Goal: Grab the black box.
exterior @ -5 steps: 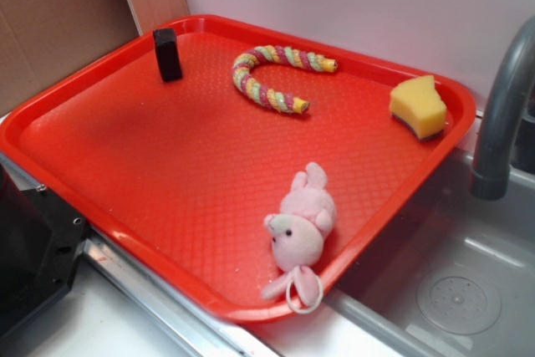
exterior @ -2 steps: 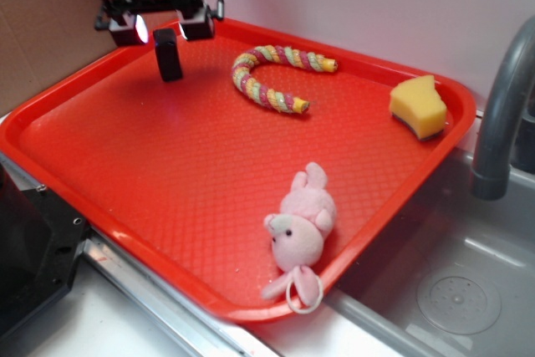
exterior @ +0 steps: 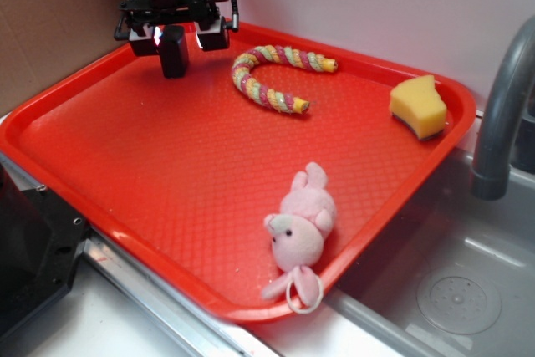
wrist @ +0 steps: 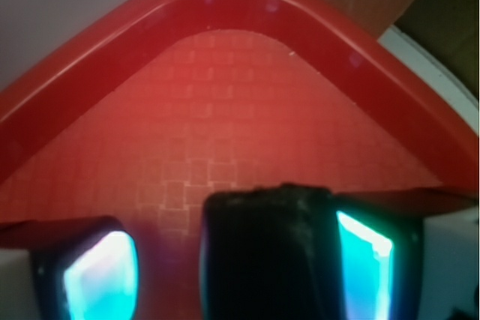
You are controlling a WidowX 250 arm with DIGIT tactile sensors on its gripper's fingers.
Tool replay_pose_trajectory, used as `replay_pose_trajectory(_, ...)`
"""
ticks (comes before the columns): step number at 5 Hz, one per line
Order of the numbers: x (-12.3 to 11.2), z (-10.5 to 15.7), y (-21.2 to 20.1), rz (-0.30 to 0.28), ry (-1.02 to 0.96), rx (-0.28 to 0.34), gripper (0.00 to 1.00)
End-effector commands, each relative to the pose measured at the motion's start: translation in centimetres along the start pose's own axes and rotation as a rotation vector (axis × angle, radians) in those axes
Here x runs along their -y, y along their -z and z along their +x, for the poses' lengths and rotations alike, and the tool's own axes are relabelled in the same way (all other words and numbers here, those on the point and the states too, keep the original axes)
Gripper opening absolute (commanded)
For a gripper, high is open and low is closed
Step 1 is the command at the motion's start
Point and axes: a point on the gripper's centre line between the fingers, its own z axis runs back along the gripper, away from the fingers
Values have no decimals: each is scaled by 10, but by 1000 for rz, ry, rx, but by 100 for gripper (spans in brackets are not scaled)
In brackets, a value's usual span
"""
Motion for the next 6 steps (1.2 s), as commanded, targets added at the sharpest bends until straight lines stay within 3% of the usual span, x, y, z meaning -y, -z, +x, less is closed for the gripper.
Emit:
replay_pose_trajectory(1, -3, 0, -19, -36, -2, -29, 0)
replay_pose_trajectory(2, -7, -5, -44, -46, 56, 11, 0)
replay_pose_trajectory(3, -10, -28, -103, -149, 174, 52, 0)
replay_pose_trajectory(4, -22, -57, -161, -302, 372, 76, 0)
replay_pose_trajectory(5, -9, -58, -214, -351, 485, 62, 0)
replay_pose_trajectory(6, 8, -53, -230, -322, 490, -26, 0)
